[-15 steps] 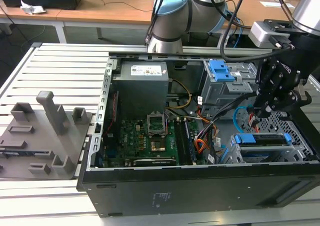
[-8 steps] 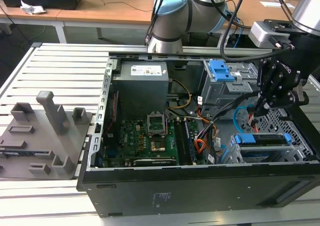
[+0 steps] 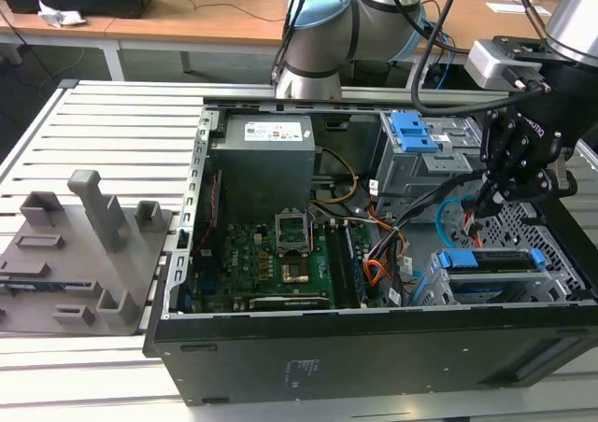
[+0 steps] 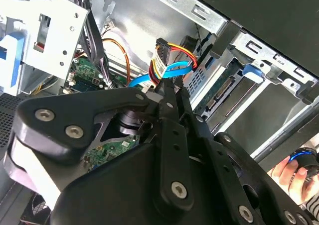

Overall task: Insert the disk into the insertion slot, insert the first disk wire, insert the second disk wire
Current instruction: 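Insert the first disk wire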

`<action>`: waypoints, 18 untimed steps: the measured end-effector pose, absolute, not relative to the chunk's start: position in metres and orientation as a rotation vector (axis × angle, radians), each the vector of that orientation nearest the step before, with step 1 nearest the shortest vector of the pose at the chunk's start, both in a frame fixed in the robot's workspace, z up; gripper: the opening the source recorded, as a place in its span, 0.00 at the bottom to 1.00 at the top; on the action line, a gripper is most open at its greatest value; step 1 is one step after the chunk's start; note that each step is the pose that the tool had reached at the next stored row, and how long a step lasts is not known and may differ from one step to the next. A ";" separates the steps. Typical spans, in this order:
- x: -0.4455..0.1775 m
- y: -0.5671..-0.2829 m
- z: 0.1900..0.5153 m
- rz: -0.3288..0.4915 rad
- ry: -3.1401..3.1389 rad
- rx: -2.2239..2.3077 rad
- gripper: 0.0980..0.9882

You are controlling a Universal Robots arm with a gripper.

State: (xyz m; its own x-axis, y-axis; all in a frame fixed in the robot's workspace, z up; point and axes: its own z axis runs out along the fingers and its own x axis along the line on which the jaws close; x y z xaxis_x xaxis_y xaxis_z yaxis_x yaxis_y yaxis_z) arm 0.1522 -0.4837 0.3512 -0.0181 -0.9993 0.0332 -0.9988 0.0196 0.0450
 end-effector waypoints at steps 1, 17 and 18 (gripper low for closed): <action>0.152 -0.485 0.351 -0.014 -2.203 2.162 0.08; 0.152 -0.513 0.351 -0.014 -2.203 2.162 0.08; 0.152 -0.515 0.351 -0.014 -2.203 2.162 0.08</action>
State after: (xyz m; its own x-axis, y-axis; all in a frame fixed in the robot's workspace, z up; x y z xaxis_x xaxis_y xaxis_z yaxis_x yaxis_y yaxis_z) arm 0.1522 -0.5146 0.3513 -0.0180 -0.9993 0.0333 -0.9988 0.0195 0.0450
